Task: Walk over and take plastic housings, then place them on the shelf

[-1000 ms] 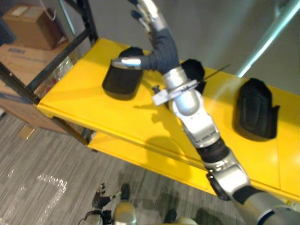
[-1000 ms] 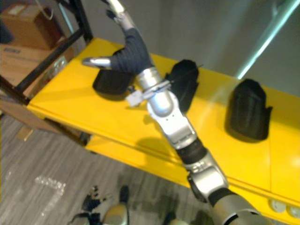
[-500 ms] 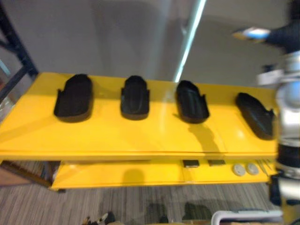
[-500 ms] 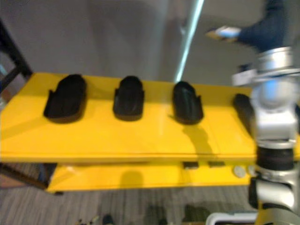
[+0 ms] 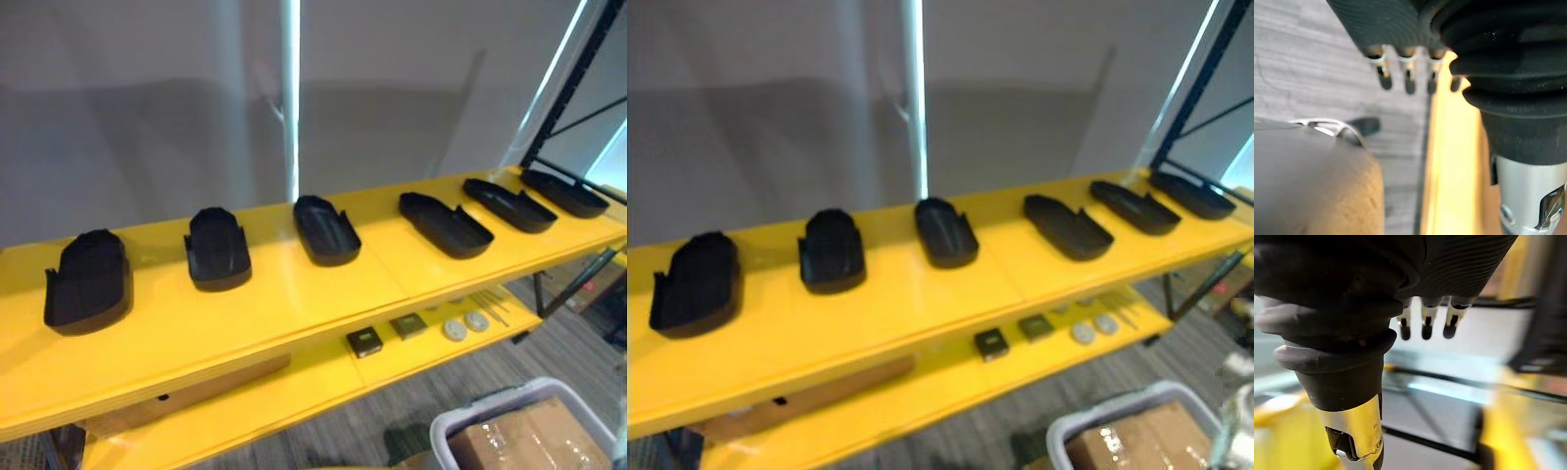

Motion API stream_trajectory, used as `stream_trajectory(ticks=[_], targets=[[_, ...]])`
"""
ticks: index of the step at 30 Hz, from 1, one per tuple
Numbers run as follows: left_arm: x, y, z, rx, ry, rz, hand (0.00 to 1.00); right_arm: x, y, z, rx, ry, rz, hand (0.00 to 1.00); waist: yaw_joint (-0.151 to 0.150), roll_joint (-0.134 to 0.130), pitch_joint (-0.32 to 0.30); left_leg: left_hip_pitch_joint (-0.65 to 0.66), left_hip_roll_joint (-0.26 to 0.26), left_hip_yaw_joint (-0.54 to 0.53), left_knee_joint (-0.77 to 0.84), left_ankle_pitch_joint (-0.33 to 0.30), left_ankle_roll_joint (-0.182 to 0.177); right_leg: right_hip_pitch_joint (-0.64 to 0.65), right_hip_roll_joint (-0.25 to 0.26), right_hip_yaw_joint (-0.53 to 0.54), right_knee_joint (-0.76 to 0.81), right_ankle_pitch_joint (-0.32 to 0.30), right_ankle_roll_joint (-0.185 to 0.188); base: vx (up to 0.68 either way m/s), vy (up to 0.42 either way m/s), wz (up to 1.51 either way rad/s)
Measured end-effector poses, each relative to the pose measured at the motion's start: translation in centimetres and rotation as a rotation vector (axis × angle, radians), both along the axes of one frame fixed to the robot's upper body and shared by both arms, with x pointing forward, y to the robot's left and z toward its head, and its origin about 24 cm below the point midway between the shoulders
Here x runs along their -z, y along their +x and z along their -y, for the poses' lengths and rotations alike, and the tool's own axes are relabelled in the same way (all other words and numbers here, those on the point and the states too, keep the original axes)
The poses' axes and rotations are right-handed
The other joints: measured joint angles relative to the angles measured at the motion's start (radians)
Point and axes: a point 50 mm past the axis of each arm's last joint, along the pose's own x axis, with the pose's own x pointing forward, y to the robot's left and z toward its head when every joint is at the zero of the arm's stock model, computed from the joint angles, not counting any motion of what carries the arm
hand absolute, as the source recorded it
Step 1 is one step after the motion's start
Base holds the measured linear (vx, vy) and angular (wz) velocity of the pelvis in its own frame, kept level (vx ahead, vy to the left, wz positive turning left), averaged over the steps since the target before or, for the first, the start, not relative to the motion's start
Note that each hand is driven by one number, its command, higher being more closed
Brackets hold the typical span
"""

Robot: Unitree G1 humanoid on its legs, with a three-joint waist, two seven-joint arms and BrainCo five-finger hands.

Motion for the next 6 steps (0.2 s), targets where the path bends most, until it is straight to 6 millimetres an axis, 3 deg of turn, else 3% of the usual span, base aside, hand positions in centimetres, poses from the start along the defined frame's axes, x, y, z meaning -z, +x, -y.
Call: stream_trajectory(ticks=[2,5,6], targets=[[0.1,0.4,0.2,-0.020,-0.029,-0.005,0.00,4.6,-0.4,-1.7,-0.044,0.120,-0.178,0.00,0.016,0.001,0.001,-0.001,-0.014,-0.004,0.000,-0.005,0.008,0.002,-0.012,-0.002,0.001,-0.003,0.004,0.02,0.055,0.08],[0.1,1.1,0.4,-0.017,-0.037,0.003,0.00,9.9,-2.2,-4.1,-0.051,0.254,-0.372,0.00,0.038,0.008,0.005,-0.002,-0.036,-0.026,0.000,-0.014,0.020,0.012,-0.036,-0.024,0.003,-0.010,0.014,0.05,0.051,0.20],[0.1,1.2,0.5,-0.019,-0.037,0.003,0.00,10.6,-2.5,-4.6,-0.049,0.275,-0.394,0.00,0.038,0.011,0.007,-0.003,-0.042,-0.034,0.000,-0.016,0.023,0.014,-0.043,-0.031,0.004,-0.012,0.018,0.04,0.037,0.24]])
